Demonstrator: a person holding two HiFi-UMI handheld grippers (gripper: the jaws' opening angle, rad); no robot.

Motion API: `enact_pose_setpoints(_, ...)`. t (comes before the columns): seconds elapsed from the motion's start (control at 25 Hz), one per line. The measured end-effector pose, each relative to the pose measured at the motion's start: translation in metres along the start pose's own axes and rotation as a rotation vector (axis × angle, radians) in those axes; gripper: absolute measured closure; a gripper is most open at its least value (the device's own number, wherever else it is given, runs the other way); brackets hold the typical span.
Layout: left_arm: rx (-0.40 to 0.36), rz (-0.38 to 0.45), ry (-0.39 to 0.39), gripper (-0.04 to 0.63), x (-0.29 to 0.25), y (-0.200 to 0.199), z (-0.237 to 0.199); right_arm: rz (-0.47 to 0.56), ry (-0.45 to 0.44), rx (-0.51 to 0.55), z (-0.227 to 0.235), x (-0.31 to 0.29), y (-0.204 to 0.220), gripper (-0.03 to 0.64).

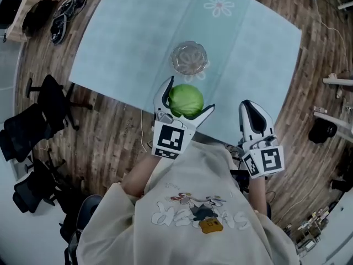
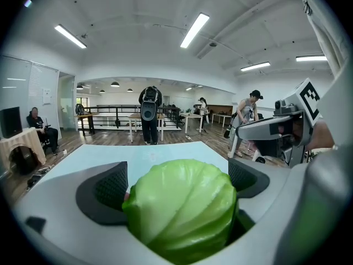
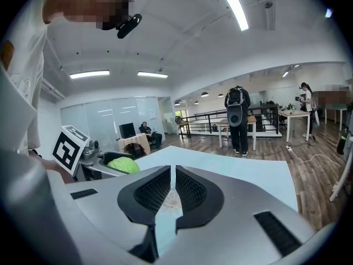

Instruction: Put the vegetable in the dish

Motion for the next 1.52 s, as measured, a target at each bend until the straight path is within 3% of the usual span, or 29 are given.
enact_pose_setpoints(0.48,0.022,-0.053,0.066,0.023,-0.065,0.046,-0.048,-0.130,0.066,-0.019,0.007,-0.065,0.027,0.574)
enact_pose_setpoints(0.6,0.014,-0.058,0.082,0.023,-0.080,0.056,-0.054,-0.191,0.084,0.040,0.013,-0.079,0.044,0.583)
enact_pose_setpoints(0.68,0.013,-0.062,0.089,0.023,-0.088,0.060,-0.057,-0.207,0.082,0.069,0.015,-0.088,0.049,0.583)
enact_pose_setpoints(0.92,0.014,-0.078,0.106,0.023,-0.108,0.071,-0.066,-0.215,0.048,0.030,0.015,-0.111,0.064,0.583)
enact_pose_setpoints(1.24,0.035,-0.104,0.083,0.023,-0.128,0.093,-0.078,-0.253,0.038,0.006,0.017,-0.135,0.079,0.583)
enact_pose_setpoints(1.52,0.042,-0.155,0.058,0.023,-0.153,0.120,-0.094,-0.308,0.043,0.048,0.023,-0.152,0.091,0.581)
Point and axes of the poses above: the fingertips, and each gripper's own axes: x backward along the fingers, z to its right, y out of its underside, the point moved 2 cm from there along x, backward along the fingers, and after that the axes turned 1 degree about y, right-handed, at the moved point
